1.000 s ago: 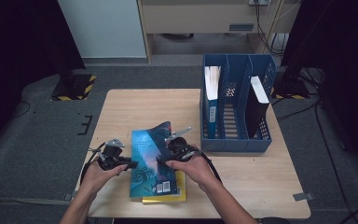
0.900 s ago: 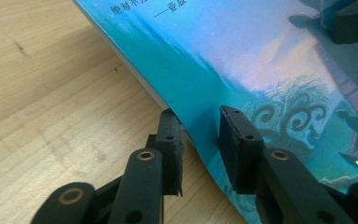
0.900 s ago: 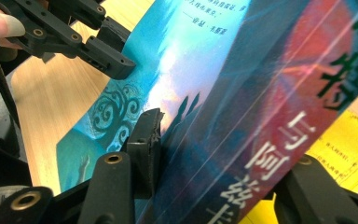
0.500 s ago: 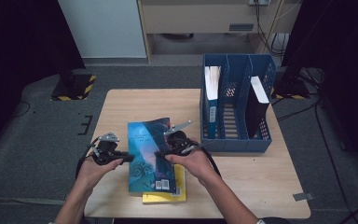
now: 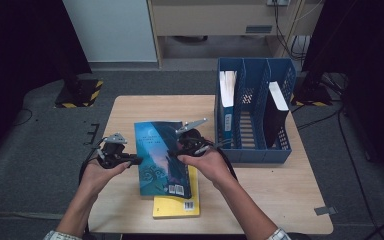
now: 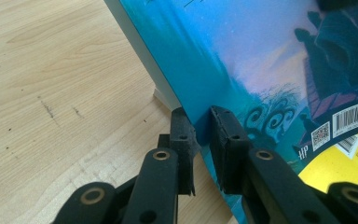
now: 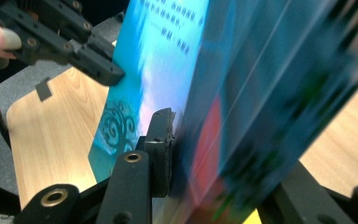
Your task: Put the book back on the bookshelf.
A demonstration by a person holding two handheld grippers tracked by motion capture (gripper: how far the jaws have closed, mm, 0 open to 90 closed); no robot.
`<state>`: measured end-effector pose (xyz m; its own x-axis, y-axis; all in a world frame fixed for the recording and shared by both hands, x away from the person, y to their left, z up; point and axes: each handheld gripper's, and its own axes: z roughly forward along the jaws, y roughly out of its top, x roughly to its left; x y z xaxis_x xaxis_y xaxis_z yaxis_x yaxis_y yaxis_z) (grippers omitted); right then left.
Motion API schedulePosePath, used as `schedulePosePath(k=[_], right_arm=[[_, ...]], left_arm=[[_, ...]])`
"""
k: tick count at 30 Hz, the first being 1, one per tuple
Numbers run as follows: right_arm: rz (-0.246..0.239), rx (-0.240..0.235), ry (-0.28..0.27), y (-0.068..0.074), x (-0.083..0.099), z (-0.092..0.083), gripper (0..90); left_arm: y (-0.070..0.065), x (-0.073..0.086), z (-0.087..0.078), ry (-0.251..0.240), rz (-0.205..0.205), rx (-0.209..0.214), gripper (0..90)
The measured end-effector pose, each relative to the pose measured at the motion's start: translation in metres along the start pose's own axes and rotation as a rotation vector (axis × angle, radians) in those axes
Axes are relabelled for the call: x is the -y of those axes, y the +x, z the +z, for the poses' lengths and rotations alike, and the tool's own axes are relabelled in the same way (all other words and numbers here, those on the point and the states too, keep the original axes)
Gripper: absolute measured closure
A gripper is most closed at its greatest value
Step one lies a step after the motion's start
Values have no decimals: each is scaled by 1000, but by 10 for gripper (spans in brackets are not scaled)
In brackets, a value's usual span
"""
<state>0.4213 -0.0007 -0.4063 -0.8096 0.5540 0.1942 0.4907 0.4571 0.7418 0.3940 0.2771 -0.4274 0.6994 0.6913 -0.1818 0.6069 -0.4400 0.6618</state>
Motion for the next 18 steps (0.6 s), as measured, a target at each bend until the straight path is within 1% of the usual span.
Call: schedulePosePath(k=[4,6,7,8,9,10,12,15,18], right_arm=[[-12,7,2,-1,-8,-4,674],[-18,14,-10,-1,-12,-6,689],[-26,18,-20,-1,-14,-8,696],[-38,30,-44,-1,-19,-10,711],[-38,30,-44,-1,-19,-10,711],[-41,40,-53,-3,-23,-10,716],[-39,43,-50,-4,-24,-10,716],[-44,54,-57,-8,-29,-10,720],[-51,63,-68,-9,-32,-10,723]], left_arm=[[-1,-2,-2,-11,5,-5,794],[0,-5,-5,-22,7,-6,797],[1,-7,-6,-28,10,-11,799],[2,-9,-7,-30,16,-17,801],[2,-12,-7,-30,22,-23,801],[3,-15,-7,-29,27,-32,802],[4,-19,-7,-23,32,-43,802],[5,-24,-6,-26,31,-56,803],[10,-29,-7,-42,23,-65,803]])
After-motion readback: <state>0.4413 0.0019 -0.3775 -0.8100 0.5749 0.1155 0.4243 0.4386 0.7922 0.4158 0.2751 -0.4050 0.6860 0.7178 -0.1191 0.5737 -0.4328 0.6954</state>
